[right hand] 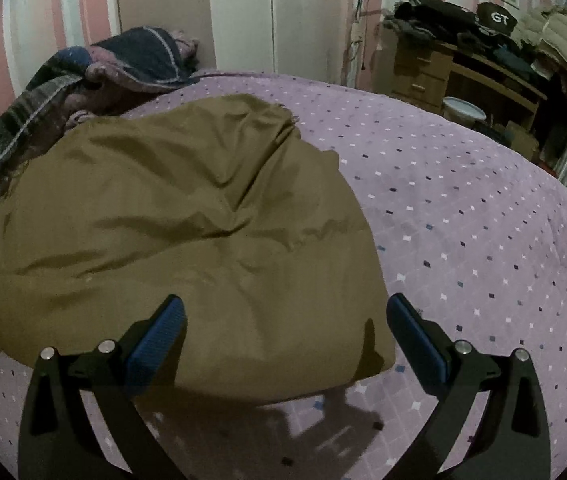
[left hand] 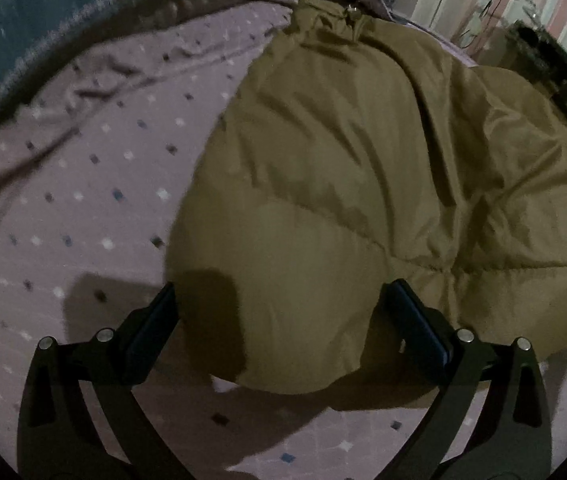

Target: Fold large clothes

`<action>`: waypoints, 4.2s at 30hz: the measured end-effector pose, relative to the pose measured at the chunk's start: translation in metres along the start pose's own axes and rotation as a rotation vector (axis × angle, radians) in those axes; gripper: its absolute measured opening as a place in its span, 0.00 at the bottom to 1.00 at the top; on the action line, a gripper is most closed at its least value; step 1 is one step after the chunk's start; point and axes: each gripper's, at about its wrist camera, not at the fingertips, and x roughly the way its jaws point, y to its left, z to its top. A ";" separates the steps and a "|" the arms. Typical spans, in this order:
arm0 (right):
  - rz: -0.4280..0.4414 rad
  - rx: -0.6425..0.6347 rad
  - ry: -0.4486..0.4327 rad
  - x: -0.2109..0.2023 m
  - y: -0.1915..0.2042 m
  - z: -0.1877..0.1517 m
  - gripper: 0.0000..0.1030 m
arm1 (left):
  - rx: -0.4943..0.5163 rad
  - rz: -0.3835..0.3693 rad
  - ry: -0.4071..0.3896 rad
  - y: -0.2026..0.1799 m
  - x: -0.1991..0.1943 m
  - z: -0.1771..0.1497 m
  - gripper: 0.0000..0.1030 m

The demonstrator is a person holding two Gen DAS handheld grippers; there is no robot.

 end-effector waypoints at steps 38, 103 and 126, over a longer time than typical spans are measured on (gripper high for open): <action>-0.063 0.048 0.012 0.028 -0.015 0.007 0.98 | 0.246 0.120 -0.011 -0.073 -0.020 0.007 0.74; 0.089 0.111 0.316 0.078 0.013 0.013 0.56 | 0.196 0.214 0.117 -0.118 -0.009 0.043 0.57; 0.050 0.053 0.072 -0.008 0.027 0.001 0.29 | 0.103 0.076 -0.057 -0.105 -0.066 0.014 0.22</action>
